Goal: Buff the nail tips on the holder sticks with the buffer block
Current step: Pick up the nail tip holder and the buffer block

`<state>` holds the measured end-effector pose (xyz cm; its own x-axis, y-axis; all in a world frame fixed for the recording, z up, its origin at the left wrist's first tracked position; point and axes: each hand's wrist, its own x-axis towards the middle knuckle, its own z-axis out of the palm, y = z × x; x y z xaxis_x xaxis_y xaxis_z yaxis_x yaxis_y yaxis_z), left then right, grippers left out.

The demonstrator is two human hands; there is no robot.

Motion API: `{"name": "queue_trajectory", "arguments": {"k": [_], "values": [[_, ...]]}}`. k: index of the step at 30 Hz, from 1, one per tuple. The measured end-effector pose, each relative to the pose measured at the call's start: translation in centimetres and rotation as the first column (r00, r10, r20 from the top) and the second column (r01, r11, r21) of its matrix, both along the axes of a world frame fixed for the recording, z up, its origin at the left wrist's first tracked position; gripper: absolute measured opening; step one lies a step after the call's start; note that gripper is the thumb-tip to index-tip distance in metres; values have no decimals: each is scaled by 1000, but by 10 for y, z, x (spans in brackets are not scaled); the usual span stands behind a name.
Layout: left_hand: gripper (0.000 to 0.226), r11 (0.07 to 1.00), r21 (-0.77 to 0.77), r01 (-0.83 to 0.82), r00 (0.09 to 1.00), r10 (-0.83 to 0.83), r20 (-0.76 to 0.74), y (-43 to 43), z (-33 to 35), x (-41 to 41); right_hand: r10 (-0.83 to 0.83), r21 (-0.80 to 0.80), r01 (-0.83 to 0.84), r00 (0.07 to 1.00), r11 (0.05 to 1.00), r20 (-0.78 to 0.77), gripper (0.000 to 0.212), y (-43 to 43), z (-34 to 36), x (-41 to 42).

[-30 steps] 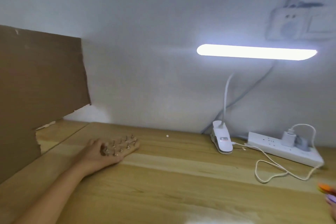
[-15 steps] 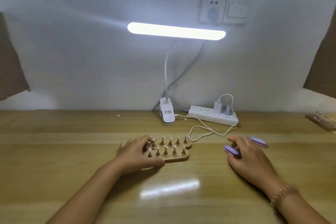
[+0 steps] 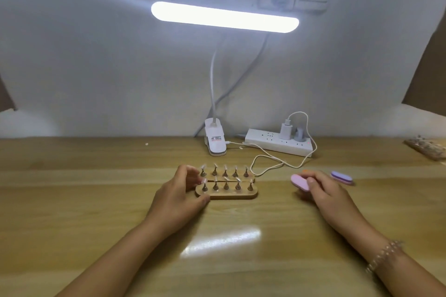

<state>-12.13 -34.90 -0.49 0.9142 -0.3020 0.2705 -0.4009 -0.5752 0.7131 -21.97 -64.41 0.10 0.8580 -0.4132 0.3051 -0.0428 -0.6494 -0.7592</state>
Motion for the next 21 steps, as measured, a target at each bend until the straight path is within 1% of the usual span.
{"name": "queue_trajectory", "arguments": {"k": [2,4,6,8,12,13,16,17,19,21], "values": [[40,1000,-8,11,1000,-11,-10,0,0,-1,8,-3,-8,1000,1000,-6,28,5,-1,0],[37,1000,-4,15,1000,-15,-14,0,1,-2,9,-30,-10,999,999,-35,26,11,-2,0],[36,1000,6,10,1000,-10,-9,-2,3,-4,-47,-169,34,996,985,-72,23,14,-2,1],[34,999,34,3,1000,-3,10,-3,5,-5,-98,-303,66,991,951,-91,19,17,-1,0],[28,996,91,15,999,-20,47,-3,6,-8,-94,-407,20,982,913,-163,17,25,-2,-2],[27,996,91,13,999,-17,44,-3,7,-8,-97,-380,21,979,925,-182,17,24,-1,0],[25,998,67,10,1000,-11,17,-4,7,-7,-130,-214,80,964,974,-233,22,23,2,9],[23,999,50,11,1000,-11,8,-4,7,-7,-153,-203,105,960,974,-236,24,23,0,12],[17,1000,23,12,1000,-12,8,-5,5,-6,-192,-197,154,962,968,-192,25,25,-3,13],[12,1000,-20,0,1000,0,11,-5,3,-3,-189,-152,171,975,974,-114,20,24,-5,12]]}}
